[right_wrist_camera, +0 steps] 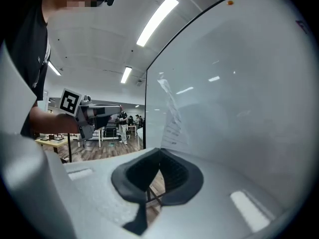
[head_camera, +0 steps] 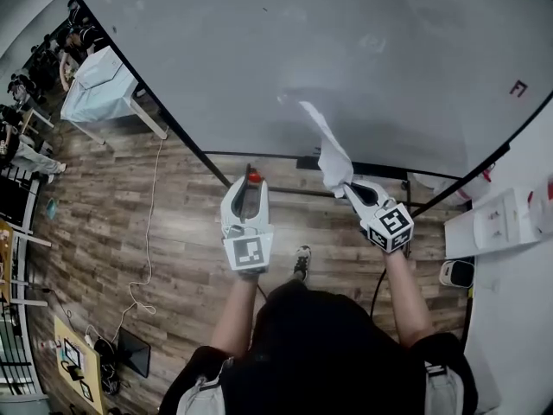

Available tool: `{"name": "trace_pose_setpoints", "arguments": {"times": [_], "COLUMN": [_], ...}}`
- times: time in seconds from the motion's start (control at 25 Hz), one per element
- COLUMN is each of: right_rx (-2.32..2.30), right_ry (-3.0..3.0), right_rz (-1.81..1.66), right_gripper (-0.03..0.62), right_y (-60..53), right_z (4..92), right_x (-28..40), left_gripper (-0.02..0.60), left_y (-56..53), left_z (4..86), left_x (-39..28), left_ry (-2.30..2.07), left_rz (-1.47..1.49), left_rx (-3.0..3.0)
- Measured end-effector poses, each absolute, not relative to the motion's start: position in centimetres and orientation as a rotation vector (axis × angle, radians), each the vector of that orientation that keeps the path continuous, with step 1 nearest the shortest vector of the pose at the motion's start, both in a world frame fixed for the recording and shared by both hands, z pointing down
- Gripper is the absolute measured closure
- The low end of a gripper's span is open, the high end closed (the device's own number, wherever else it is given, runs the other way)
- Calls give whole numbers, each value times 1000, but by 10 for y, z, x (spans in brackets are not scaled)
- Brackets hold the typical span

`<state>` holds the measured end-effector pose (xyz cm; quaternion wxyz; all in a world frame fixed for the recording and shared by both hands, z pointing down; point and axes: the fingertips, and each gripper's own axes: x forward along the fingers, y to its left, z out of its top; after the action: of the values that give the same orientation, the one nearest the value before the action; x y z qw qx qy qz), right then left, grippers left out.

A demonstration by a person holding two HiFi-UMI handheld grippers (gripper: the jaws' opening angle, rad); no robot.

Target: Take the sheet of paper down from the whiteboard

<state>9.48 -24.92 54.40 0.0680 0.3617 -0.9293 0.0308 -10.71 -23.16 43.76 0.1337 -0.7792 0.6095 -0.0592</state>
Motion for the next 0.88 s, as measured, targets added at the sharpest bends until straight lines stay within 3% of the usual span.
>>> {"name": "trace_pose_setpoints", "arguments": {"times": [0.44,0.88], "right_rx": [1026,972], "right_ry": [-2803,-2812], "right_rz": [149,111], "right_gripper": [589,589], "right_y": [-133,-105], "right_z": [569,561], "right_x": [119,110], "left_gripper": [448,448], "left_y": [-120,-89], "left_z": [460,454], "left_x": [-75,-75], "left_ry": [1789,1806], "left_rz": [-196,-183], "left_rx": [-2289,-2283]}}
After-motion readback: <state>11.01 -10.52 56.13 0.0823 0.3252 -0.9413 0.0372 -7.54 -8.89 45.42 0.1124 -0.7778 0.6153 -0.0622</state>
